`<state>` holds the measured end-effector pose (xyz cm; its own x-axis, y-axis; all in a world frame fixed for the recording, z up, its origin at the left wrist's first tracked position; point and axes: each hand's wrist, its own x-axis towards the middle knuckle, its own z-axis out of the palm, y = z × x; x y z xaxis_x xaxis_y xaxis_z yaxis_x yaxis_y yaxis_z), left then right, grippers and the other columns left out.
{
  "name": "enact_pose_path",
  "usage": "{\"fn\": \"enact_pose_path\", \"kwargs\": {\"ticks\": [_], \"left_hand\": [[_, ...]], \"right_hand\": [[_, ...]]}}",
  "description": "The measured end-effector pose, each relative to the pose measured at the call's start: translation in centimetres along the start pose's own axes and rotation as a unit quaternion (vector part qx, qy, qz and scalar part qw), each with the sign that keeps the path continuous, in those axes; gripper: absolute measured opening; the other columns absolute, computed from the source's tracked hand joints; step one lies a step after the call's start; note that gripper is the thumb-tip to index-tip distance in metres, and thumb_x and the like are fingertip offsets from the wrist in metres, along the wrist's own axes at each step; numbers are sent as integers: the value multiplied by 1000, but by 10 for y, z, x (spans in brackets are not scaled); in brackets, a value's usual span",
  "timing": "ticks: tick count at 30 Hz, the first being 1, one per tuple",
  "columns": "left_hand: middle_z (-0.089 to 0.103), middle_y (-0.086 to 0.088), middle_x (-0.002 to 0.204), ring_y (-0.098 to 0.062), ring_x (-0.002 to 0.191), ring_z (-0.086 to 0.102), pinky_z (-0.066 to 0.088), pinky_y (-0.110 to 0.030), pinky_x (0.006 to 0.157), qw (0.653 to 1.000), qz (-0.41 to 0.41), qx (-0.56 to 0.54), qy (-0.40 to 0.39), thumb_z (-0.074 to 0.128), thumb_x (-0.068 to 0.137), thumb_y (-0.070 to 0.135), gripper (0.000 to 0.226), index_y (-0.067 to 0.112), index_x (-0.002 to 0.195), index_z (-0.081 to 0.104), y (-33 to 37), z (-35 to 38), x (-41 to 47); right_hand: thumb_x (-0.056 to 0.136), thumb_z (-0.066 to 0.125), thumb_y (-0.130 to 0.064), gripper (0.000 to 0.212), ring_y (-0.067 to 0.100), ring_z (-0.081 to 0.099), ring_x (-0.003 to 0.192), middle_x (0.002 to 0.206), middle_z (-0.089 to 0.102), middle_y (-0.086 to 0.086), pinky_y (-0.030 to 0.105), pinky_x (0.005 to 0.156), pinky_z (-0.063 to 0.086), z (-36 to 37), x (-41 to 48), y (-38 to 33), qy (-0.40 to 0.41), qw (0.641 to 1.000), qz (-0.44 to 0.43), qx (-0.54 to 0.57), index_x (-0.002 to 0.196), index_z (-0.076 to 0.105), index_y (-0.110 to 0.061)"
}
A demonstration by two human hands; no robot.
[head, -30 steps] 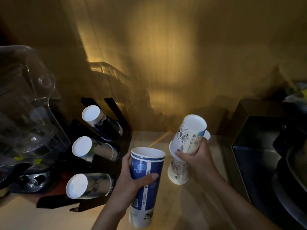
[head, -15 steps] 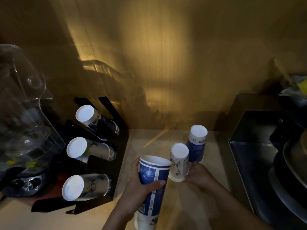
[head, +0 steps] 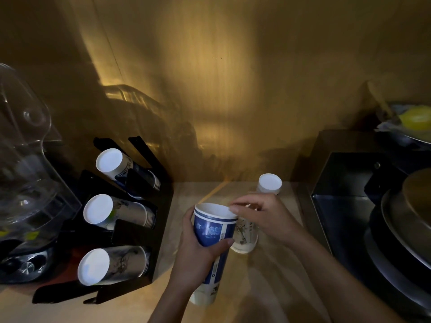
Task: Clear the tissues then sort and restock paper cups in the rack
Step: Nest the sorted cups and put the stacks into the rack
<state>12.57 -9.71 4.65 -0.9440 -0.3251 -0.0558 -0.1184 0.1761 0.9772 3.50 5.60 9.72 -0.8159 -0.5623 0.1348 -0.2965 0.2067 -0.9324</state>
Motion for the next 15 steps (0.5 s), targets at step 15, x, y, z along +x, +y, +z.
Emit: {"fn": "enact_pose_path", "kwargs": {"ticks": [15], "left_hand": [[71,-9,106,-27,90,70,57,-35,70,983,-53,-149,-94,81,53,36,61,37,110,58,11,-42,-15]], "right_hand": [[87,54,-8,22,1,61,65,64,70,-10,12,60,47,28,6,-22,-102,984,-1,150,72,66,-17]]}}
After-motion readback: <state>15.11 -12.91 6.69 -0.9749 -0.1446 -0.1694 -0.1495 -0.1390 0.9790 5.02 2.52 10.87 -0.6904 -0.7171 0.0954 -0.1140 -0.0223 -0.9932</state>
